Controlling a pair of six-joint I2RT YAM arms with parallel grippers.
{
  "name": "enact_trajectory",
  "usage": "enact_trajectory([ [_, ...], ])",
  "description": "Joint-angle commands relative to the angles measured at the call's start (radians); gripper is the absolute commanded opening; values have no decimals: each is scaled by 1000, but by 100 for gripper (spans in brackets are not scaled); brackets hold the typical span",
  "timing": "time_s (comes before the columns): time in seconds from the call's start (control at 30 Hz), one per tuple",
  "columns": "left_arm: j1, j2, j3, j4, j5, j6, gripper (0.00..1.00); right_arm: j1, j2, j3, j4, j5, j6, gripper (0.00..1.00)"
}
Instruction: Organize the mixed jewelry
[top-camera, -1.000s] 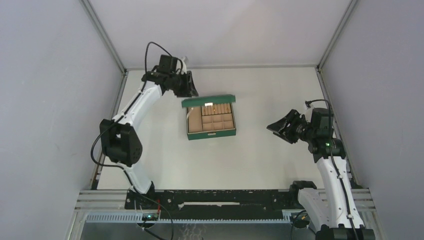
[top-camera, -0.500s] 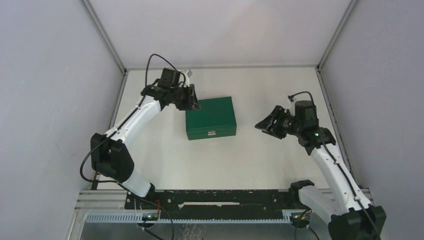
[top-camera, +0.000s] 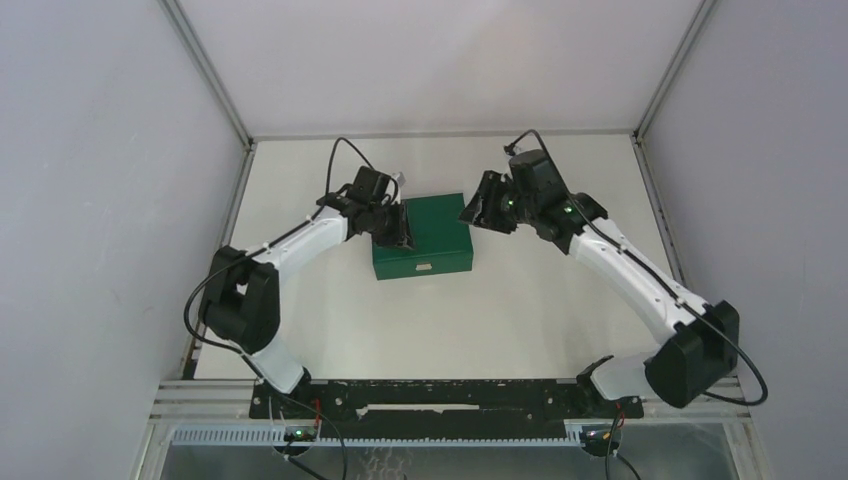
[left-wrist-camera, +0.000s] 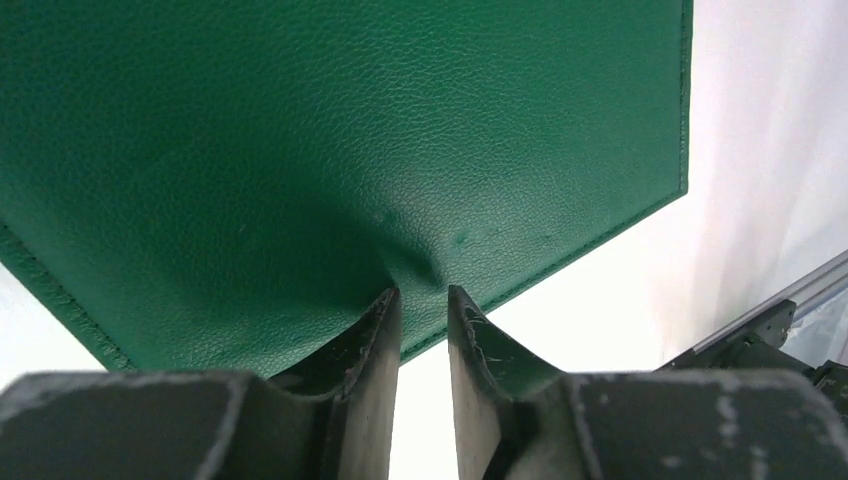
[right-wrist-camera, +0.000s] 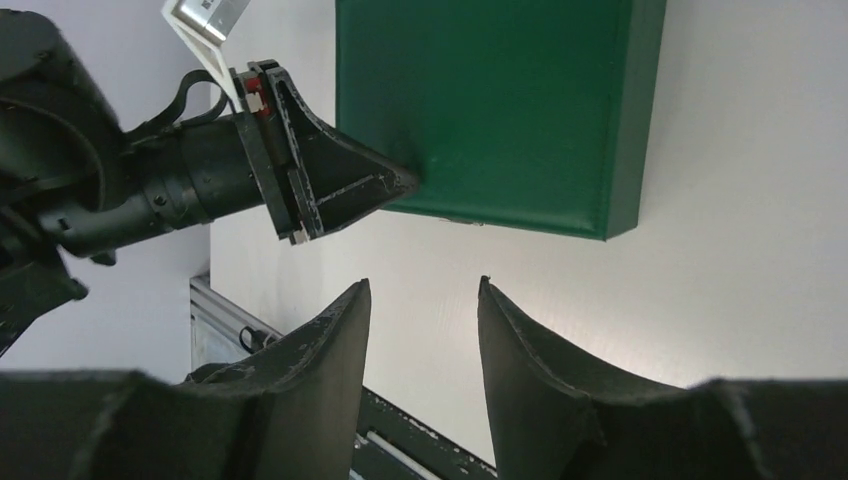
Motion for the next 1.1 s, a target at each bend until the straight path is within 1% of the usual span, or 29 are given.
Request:
enact_trajectory([
  [0.0, -13, 36, 9, -107, -149, 61, 30, 32, 92, 91, 20, 49, -15, 52],
  [0.1, -4, -102, 77, -175, -200, 74, 31, 39, 139, 111, 47, 53, -22, 52],
  [0.2, 19, -202, 136, -221, -191, 68, 32, 53, 208, 120, 68, 61, -30, 51],
  [0.4, 45, -318, 136, -226, -166, 49, 35, 72, 446, 121, 111, 100, -62, 51],
  [0.47, 51, -346, 146, -232, -156, 42, 36, 64, 504, 132, 86, 98, -73, 49],
  [0.5, 56, -361, 160, -242, -157, 37, 36, 60, 507, 149, 54, 96, -77, 48],
  [0.57, 63, -389, 200, -265, -171, 39, 37, 59, 444, 188, -1, 116, -98, 47],
  [0.63, 72, -414, 253, -288, -199, 40, 39, 51, 320, 244, -27, 130, -132, 50],
  [0.7, 88, -426, 327, -317, -225, 42, 42, 22, 178, 322, -47, 139, -174, 54],
  [0.77, 106, -424, 418, -352, -252, 44, 43, -36, 81, 397, -69, 178, -211, 60],
  [0.83, 119, -421, 498, -375, -312, 46, 44, -108, -3, 440, -89, 247, -241, 66],
  [0.87, 122, -427, 531, -378, -336, 48, 45, -147, -50, 441, -92, 280, -254, 73],
  [0.93, 123, -444, 588, -371, -403, 54, 47, -221, -141, 419, -90, 350, -289, 80],
  [1.0, 125, -475, 616, -343, -479, 56, 52, -282, -241, 361, -78, 468, -320, 87],
  [1.03, 124, -496, 618, -324, -523, 54, 61, -305, -294, 318, -59, 522, -339, 90],
  [1.07, 124, -521, 601, -300, -570, 53, 67, -323, -353, 269, -37, 576, -351, 93],
])
